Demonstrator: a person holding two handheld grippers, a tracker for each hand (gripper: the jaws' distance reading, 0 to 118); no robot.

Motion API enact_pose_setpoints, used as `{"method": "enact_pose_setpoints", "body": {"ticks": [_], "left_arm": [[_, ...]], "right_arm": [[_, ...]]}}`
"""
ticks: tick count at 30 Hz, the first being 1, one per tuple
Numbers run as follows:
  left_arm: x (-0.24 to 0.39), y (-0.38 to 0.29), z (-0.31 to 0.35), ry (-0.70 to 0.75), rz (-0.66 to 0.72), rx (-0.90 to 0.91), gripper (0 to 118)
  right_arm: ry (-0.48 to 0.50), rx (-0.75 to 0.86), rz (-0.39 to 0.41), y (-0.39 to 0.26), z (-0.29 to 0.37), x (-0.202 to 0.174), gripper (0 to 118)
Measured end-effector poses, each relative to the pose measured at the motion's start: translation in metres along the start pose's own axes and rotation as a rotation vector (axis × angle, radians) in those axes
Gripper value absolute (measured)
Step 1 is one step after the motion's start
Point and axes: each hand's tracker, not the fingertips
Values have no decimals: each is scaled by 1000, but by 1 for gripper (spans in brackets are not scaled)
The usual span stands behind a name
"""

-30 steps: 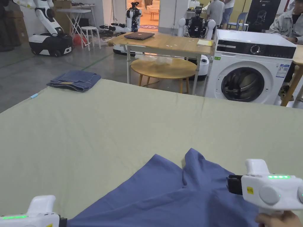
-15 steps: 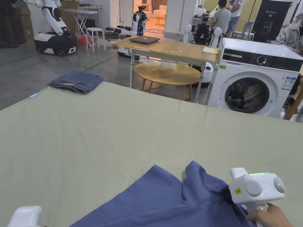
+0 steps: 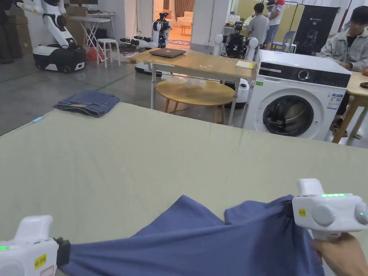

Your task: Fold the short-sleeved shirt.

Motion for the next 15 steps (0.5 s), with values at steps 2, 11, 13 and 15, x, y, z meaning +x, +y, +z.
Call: {"method": "enact_pose_setpoints", "body": {"ticks": [2,11,13,15], "left_arm": [[8,22,11,-26,-12,55,0],[75,166,59,-85,-136,301,0],[94,202,77,-85,-154,333,0],[111,237,89,-98,-158,380,0]], "right_arm": [[-26,76,-29,11,49,6,1],[-151,355,-153,73,185,64,1],[-172,398,-179,87,206,74,1],[-203,430,-179,104,218,89,1]]}}
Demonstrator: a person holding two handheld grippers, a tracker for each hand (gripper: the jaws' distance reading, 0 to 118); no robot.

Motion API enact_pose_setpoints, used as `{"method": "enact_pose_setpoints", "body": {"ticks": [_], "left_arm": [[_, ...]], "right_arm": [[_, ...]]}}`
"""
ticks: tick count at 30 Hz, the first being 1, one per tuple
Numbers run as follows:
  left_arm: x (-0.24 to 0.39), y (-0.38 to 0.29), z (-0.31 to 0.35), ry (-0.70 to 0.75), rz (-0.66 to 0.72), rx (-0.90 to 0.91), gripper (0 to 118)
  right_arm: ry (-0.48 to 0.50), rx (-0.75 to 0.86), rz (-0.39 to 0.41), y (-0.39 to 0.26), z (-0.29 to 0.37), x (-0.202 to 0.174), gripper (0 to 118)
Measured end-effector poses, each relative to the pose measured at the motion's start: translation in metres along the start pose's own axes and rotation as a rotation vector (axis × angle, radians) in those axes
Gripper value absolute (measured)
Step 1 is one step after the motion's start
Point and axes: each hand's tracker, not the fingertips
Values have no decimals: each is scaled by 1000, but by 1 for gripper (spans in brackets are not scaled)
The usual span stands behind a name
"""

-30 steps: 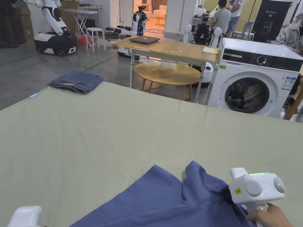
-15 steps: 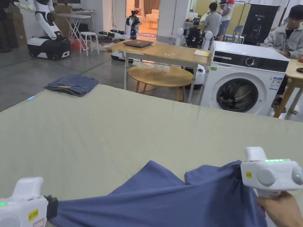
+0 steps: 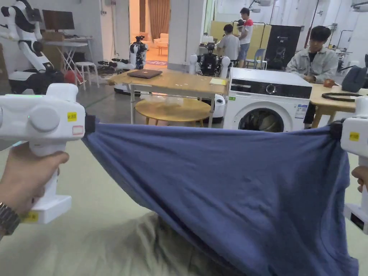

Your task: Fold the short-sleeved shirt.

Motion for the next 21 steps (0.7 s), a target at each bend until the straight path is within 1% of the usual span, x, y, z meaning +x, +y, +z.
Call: {"method": "enact_pose_setpoints", "body": {"ticks": [5,11,13,17,21], "left_arm": [[18,68,-19,-3,-29,41,0],[37,123,-45,18,-68,65,0],[35,139,-49,16,-63,73,0],[35,172,-62,28,-44,101,0],[40,197,-65,40,-55,121,0]], "right_arm": [[-35,49,-11,46,-4,19,1],[-74,89,-10,93,-28,31,1],[-87,109,0,109,-36,31,1],[-93,142,-5,142,-49,31,1],[-106,175,-3,165,-56,24,1]]}}
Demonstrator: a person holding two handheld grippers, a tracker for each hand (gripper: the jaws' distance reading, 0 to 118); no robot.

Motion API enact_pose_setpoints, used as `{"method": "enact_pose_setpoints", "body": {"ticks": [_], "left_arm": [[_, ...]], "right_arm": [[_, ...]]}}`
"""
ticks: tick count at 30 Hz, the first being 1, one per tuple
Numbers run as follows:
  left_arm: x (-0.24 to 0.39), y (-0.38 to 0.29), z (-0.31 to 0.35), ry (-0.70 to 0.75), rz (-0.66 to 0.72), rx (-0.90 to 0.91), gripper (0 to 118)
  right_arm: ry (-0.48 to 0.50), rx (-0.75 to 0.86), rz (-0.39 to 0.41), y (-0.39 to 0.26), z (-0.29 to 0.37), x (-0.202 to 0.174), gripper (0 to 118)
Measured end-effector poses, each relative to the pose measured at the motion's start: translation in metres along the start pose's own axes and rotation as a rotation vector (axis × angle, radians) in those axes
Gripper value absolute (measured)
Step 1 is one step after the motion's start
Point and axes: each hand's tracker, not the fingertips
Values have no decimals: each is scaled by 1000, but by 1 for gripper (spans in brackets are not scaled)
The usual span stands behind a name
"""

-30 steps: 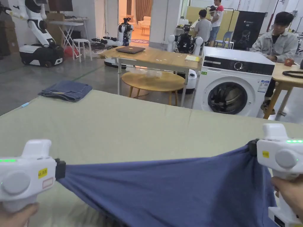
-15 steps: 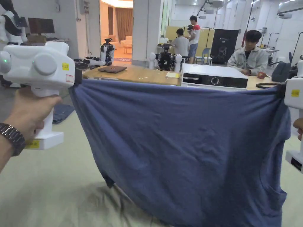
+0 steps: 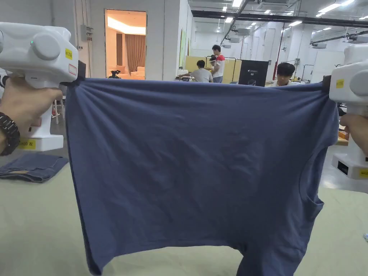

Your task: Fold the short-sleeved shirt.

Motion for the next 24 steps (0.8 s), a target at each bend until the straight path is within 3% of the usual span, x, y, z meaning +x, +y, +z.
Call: {"method": "enact_pose_setpoints", "body": {"ticks": [10,16,20,24], "left_arm": [[1,-2,-2,38,-23,38,0],[-1,-76,-14,36,-47,-35,0],[-5,-138,-14,25,-58,-97,0],[-13,-179,7,-8,-35,-115,0]], "right_arm": [[6,67,40,7,3,-16,1],[36,-17,62,-57,17,-17,1],[45,-79,126,-107,39,-18,1],[47,-94,125,-138,76,-13,1]]}}
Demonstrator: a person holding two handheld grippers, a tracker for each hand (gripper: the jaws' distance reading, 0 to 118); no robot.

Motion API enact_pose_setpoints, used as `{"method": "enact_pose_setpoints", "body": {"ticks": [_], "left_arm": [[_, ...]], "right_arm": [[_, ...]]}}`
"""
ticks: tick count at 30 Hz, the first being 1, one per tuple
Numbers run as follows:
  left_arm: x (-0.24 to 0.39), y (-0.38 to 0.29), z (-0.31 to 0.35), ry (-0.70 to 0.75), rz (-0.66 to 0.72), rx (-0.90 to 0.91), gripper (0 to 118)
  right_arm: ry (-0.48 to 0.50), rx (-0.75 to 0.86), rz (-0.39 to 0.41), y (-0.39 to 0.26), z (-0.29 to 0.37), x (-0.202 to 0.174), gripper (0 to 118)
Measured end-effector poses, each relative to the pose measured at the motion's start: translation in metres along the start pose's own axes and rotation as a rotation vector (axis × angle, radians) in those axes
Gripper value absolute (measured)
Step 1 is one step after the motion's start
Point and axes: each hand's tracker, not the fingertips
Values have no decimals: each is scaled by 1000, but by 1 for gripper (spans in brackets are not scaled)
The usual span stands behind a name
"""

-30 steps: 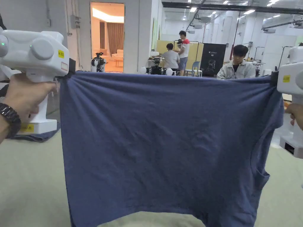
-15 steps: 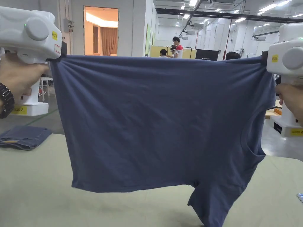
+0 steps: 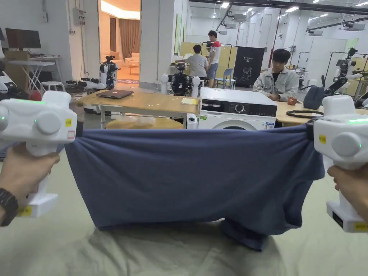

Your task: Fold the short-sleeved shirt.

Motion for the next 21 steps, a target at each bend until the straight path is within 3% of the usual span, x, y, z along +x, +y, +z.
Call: {"method": "enact_pose_setpoints", "body": {"ticks": [10,21], "left_arm": [[-16,-91,94,-48,32,40,0],[-28,-229,148,-74,47,-107,0]], "right_arm": [[15,-43,9,-73,90,7,1],[52,-237,-18,-195,180,-8,1]]}}
